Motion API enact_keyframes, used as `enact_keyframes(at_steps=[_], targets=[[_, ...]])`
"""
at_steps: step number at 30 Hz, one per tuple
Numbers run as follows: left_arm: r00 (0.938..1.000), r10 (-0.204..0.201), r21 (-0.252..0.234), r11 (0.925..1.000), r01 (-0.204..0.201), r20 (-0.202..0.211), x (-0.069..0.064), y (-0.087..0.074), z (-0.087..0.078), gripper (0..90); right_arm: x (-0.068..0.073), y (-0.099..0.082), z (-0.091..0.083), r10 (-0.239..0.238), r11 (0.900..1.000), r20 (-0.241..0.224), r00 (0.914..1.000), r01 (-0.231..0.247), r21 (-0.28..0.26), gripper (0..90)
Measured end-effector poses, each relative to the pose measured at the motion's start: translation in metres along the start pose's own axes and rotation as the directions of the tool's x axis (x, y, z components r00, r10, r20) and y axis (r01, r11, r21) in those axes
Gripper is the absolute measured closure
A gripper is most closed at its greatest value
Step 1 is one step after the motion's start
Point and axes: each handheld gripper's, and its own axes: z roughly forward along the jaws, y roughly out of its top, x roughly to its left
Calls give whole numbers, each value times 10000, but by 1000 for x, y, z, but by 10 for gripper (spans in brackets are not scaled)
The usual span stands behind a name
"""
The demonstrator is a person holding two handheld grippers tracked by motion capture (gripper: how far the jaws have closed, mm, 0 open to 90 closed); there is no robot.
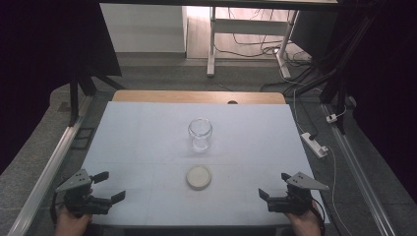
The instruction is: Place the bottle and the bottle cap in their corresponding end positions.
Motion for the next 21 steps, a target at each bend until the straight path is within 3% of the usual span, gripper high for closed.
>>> enact_keyframes(at_steps=[6,16,21], targets=[[9991,-255,299,9992,265,-342,3,-13,-6,0,-2,-12,-8,64,9994,207,9998,-70,331,0],[9924,230,1415,9899,-57,-1208,-4,-21,-6,0,-6,-24,-16,365,9946,386,9986,-400,956,0],[9926,232,1560,9878,-44,-1193,-4,-21,-4,0,-7,-25,-16,507,9933,451,9977,-551,1019,0]])
